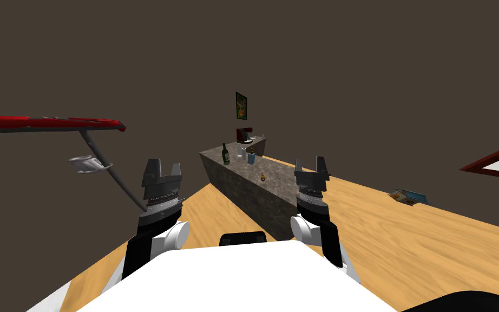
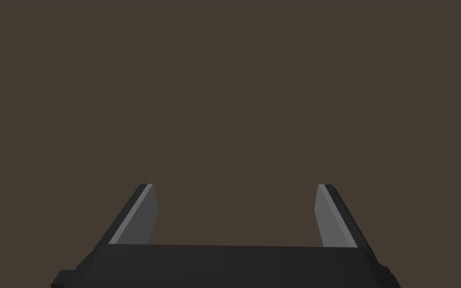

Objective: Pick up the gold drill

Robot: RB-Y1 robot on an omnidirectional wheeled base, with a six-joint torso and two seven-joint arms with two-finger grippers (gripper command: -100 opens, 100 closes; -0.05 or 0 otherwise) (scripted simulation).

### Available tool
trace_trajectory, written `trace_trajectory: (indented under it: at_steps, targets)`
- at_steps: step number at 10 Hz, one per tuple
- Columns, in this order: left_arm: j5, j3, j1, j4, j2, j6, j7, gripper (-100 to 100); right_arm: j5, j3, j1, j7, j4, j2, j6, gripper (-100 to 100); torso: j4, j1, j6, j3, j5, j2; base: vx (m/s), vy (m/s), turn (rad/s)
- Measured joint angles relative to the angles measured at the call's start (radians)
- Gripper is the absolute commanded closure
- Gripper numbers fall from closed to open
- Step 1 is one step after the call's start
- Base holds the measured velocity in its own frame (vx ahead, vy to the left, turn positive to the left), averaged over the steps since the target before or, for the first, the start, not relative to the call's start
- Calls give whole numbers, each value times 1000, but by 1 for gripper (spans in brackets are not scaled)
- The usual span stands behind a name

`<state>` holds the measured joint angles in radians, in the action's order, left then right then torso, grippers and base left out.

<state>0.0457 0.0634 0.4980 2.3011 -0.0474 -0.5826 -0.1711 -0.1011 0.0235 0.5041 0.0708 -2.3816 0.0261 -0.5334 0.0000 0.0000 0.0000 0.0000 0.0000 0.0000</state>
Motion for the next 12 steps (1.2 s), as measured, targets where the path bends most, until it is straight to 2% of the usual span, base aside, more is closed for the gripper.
trace_trajectory:
  at_steps: [2,5,6,7,8,9,10,11,12]
  targets:
    - [0,0,0,0,0,0,0,0,2,20,22,0,15,48,8,-100,1,-3,0,2,-1,4,-76,-46,46]
    - [0,0,0,0,0,0,0,0,18,42,87,-10,41,106,16,-100,1,-4,0,4,-1,6,-93,-51,75]
    - [0,0,0,0,0,0,0,0,17,62,127,-7,49,133,12,-100,2,-5,0,4,-1,7,-118,-76,120]
    - [0,0,0,0,0,0,0,0,17,88,150,-3,61,160,21,-100,2,-6,0,5,-1,8,-107,-81,111]
    - [0,0,0,0,0,0,0,0,24,105,174,-7,65,180,42,-100,2,-6,0,5,-1,8,-105,-70,140]
    - [0,0,0,0,0,0,0,0,36,115,195,-17,70,197,65,-100,2,-6,0,4,-1,7,-71,-51,41]
    - [0,0,0,0,0,0,0,0,40,121,216,-20,82,206,65,-100,1,-4,0,3,-1,6,-51,-42,109]
    - [0,0,0,0,0,0,0,0,46,133,255,-22,77,221,69,-100,1,-4,0,3,-1,4,-39,-34,48]
    - [0,0,0,0,0,0,0,0,48,142,265,-23,94,231,66,-100,1,-3,0,2,-1,3,-55,-36,120]
